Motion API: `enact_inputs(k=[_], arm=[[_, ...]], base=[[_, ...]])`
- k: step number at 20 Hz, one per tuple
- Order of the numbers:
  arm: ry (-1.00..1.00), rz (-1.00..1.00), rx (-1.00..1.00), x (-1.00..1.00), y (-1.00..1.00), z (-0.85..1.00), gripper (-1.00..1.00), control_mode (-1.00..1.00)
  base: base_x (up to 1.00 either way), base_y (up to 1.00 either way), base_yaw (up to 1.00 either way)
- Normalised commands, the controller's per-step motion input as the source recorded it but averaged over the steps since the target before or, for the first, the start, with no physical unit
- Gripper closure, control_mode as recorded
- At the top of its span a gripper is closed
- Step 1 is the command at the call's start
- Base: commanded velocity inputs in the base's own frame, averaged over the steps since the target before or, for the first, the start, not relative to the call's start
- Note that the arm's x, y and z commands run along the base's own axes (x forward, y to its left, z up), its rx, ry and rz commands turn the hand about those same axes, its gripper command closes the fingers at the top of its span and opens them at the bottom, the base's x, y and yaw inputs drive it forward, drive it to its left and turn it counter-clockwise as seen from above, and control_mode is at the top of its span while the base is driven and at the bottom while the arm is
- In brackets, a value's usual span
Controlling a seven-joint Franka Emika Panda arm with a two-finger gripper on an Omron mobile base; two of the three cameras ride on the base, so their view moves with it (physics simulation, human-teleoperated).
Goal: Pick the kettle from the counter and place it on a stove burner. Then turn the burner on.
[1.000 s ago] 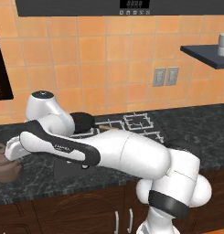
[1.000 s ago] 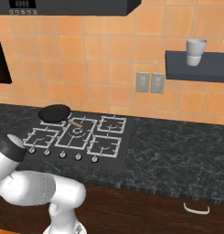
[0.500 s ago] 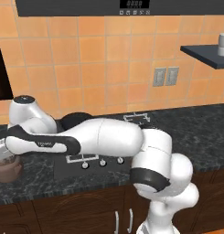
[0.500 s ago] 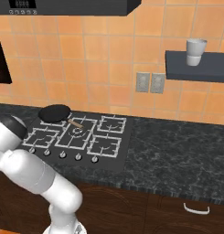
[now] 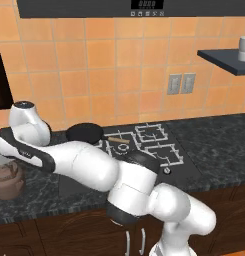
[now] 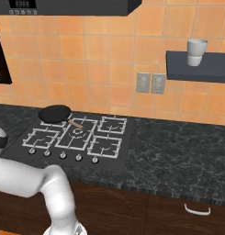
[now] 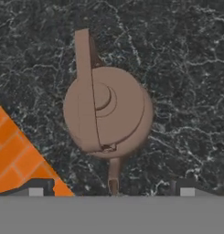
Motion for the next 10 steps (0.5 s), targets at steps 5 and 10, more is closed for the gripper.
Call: enact_inputs(k=[5,10], arm=[[0.00,0.00,-0.02,0.01,0.18,-0.25,-1.00,-1.00],[-0.01,0.01,-0.03,0.00,0.12,-0.35,-1.00,-1.00]], base=[[0.00,0.00,0.00],[0.00,0.00,0.00]])
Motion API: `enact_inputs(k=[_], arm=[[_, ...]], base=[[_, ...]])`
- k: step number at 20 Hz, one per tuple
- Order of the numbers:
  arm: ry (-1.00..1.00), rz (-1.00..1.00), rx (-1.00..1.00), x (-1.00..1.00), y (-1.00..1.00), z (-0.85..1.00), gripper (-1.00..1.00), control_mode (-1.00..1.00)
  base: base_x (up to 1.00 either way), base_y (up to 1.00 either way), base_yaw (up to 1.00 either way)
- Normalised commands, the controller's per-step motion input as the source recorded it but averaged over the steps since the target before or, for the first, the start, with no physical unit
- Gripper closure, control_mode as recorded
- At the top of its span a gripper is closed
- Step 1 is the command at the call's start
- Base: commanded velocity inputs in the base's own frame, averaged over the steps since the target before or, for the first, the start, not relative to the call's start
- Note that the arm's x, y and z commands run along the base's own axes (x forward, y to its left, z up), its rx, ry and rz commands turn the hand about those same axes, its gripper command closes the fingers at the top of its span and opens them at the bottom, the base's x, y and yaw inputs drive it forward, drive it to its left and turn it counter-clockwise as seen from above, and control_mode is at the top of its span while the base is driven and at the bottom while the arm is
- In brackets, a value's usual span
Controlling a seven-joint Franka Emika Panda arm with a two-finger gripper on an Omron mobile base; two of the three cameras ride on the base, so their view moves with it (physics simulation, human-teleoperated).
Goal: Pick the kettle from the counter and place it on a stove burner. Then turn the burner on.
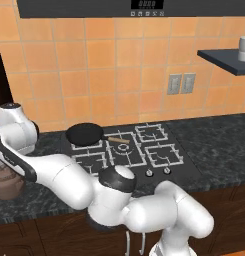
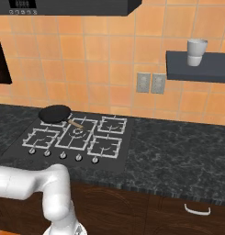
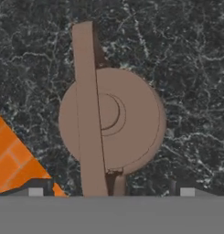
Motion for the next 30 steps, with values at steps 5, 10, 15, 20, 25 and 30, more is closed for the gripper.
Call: enact_inputs(k=[5,10,15,20,25,30], arm=[[-0.02,0.04,-0.05,0.13,0.01,-0.39,1.00,-1.00],[-0.10,0.03,0.00,0.01,-0.09,-0.02,1.00,-1.00],[-0.21,0.02,0.00,0.00,-0.22,0.00,1.00,-1.00],[-0.37,0.00,0.00,-0.02,-0.58,0.01,1.00,-1.00],[-0.23,-0.06,0.08,0.00,-0.96,0.17,1.00,-1.00],[-0.06,-0.11,0.13,0.04,-1.00,0.30,1.00,-1.00]], base=[[0.00,0.00,0.00],[0.00,0.00,0.00],[0.00,0.00,0.00],[0.00,0.00,0.00],[0.00,0.00,0.00],[0.00,0.00,0.00]])
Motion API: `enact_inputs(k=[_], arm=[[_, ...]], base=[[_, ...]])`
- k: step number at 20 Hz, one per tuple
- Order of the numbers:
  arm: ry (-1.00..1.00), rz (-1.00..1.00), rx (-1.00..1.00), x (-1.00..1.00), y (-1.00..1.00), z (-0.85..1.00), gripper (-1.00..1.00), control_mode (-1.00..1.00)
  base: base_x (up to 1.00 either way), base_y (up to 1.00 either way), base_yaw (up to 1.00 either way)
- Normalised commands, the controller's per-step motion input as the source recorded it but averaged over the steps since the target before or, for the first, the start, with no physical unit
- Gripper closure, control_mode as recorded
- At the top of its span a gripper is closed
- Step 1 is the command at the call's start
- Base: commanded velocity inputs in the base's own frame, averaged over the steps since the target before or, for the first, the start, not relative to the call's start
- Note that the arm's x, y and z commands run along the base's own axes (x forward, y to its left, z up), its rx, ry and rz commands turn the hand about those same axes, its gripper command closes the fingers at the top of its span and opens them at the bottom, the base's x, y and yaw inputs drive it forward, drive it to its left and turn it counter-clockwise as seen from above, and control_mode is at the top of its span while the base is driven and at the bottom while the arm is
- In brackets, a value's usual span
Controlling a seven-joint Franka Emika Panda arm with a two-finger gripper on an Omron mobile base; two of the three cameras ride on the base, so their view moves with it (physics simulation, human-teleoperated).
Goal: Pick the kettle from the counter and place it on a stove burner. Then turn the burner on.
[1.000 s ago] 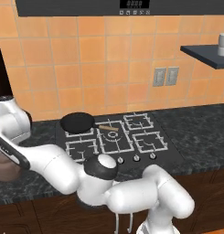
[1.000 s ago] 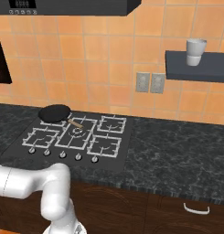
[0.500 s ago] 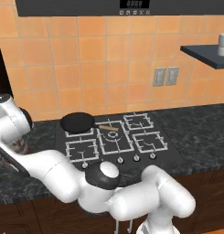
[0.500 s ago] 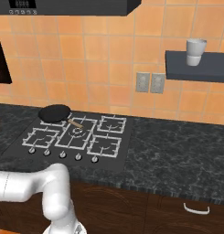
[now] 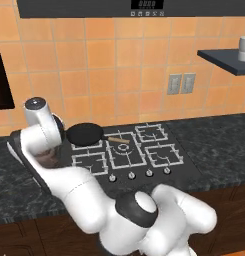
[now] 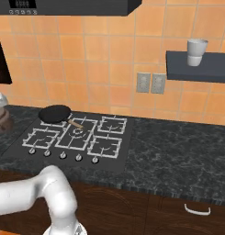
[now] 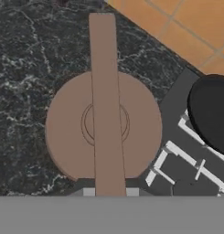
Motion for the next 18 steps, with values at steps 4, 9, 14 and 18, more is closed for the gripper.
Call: enact_inputs(k=[4,9,14,18], arm=[[-0.09,-0.10,0.11,0.07,-1.00,0.26,1.00,-1.00],[-0.01,-0.08,0.07,0.00,-1.00,0.03,1.00,-1.00],[0.00,-0.05,0.04,-0.04,-1.00,0.01,1.00,-1.00],[0.00,-0.05,0.05,-0.08,-1.00,0.04,1.00,-1.00]], base=[[0.00,0.00,0.00],[0.00,0.00,0.00],[0.00,0.00,0.00],[0.00,0.00,0.00]])
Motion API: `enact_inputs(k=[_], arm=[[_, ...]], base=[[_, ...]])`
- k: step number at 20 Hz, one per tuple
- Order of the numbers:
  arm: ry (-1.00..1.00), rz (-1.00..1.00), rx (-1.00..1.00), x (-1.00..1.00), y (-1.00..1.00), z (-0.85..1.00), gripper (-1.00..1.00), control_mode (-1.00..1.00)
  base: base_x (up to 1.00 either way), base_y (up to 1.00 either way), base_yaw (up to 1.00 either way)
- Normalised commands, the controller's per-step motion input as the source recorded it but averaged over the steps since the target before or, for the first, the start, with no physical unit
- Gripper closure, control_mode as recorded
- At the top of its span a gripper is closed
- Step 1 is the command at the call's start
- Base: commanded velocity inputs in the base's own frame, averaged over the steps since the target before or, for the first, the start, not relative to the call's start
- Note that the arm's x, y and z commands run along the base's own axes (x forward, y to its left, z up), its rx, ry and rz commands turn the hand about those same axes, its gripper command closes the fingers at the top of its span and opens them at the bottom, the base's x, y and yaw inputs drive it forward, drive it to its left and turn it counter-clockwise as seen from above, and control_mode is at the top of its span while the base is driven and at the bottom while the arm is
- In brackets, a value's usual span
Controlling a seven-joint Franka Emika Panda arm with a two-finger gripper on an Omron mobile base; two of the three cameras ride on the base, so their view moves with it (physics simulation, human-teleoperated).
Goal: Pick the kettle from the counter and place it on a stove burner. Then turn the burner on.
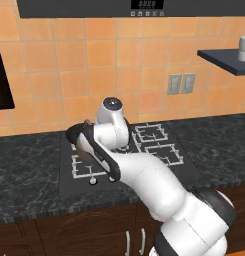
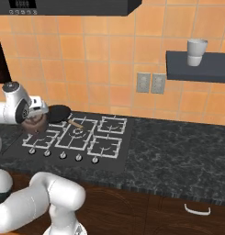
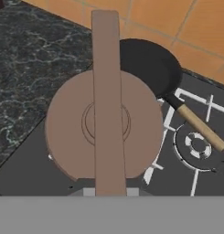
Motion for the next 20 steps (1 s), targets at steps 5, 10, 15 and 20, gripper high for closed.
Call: enact_inputs(k=[5,10,15,20], arm=[[0.11,-0.11,0.14,-0.56,-1.00,0.31,1.00,-1.00],[0.05,-0.21,0.21,-0.70,-1.00,0.82,1.00,-1.00],[0.00,-0.18,0.04,-0.03,-1.00,0.71,1.00,-1.00],[0.03,-0.25,0.00,0.08,-1.00,0.21,1.00,-1.00]], base=[[0.00,0.00,0.00],[0.00,0.00,0.00],[0.00,0.00,0.00],[0.00,0.00,0.00]])
